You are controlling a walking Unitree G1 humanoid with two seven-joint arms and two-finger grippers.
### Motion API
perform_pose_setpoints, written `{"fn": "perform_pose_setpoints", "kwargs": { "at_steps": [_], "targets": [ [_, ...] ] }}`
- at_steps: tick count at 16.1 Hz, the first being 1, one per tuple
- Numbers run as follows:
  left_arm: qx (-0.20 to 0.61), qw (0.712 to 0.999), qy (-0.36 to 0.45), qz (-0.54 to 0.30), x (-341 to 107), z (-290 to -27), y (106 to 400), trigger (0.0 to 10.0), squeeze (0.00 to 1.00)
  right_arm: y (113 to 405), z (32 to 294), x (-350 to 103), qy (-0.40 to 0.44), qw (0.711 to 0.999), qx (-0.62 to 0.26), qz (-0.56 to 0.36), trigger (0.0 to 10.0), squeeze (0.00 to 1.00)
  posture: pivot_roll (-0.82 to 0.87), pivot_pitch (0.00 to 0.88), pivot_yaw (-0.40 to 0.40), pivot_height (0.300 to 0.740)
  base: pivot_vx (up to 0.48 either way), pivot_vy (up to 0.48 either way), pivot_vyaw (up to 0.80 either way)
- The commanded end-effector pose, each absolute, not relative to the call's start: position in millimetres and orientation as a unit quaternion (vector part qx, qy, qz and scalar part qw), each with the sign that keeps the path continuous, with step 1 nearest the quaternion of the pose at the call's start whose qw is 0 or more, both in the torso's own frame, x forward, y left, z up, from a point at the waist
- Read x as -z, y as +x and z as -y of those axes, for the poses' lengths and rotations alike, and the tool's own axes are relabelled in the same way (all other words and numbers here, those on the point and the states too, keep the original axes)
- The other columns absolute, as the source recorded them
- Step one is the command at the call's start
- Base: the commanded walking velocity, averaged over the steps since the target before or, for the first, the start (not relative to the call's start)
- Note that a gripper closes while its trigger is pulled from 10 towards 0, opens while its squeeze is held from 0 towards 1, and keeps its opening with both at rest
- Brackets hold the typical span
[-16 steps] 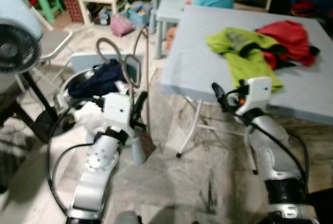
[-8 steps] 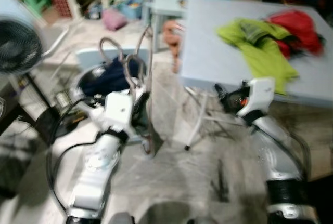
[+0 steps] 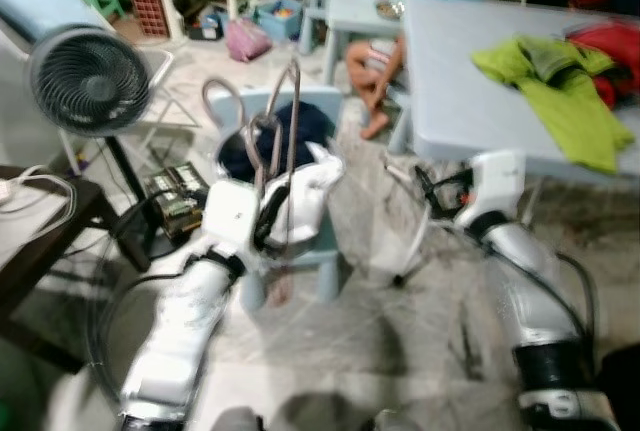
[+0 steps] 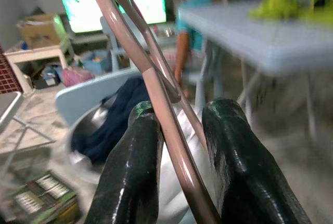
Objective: Hang hanger
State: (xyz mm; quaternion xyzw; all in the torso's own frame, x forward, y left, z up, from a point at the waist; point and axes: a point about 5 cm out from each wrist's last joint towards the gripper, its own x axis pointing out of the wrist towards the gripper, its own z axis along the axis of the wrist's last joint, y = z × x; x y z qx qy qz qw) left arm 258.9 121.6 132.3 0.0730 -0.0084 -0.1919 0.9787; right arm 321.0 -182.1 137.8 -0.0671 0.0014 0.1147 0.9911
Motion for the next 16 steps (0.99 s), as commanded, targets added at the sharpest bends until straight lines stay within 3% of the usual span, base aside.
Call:
{"fn": "perform_pose_setpoints", "kwargs": {
  "at_steps": [1, 5, 6, 9, 10, 16],
  "targets": [
    [0.254, 0.964, 0.074, -0.018, -127.4, -114.4, 258.1, 10.0, 0.00, 324.2, 195.8, -139.0, -0.072, 0.991, -0.115, -0.008, 10.0, 0.00, 0.02, 0.055, -0.023, 0.740, 0.000, 0.000, 0.00],
    [0.342, 0.924, 0.131, -0.107, -113.3, -135.1, 259.4, 10.0, 0.00, 326.9, 207.8, -144.5, -0.119, 0.983, -0.139, -0.010, 10.0, 0.00, 0.02, 0.058, -0.020, 0.740, 0.000, 0.000, 0.00],
    [0.395, 0.896, 0.159, -0.128, -112.7, -141.8, 257.1, 10.0, 0.00, 324.0, 207.9, -146.9, -0.146, 0.971, -0.189, -0.009, 10.0, 0.00, 0.02, 0.063, -0.018, 0.740, 0.000, 0.000, 0.00],
    [0.461, 0.853, 0.193, -0.149, -114.0, -146.4, 252.9, 10.0, 0.00, 323.5, 213.3, -151.2, -0.150, 0.965, -0.213, -0.008, 10.0, 0.00, 0.01, 0.062, -0.021, 0.740, 0.000, 0.000, 0.00],
    [0.456, 0.851, 0.220, -0.138, -116.3, -149.2, 259.4, 10.0, 0.00, 325.1, 216.6, -153.1, -0.153, 0.966, -0.209, -0.007, 10.0, 0.00, 0.01, 0.062, -0.021, 0.740, 0.000, 0.000, 0.00],
    [0.452, 0.874, 0.158, -0.081, -131.3, -136.2, 269.6, 10.0, 0.00, 317.2, 211.2, -146.0, -0.149, 0.963, -0.225, -0.008, 10.0, 0.00, 0.00, 0.053, -0.014, 0.740, 0.000, 0.000, 0.00]
  ]
}}
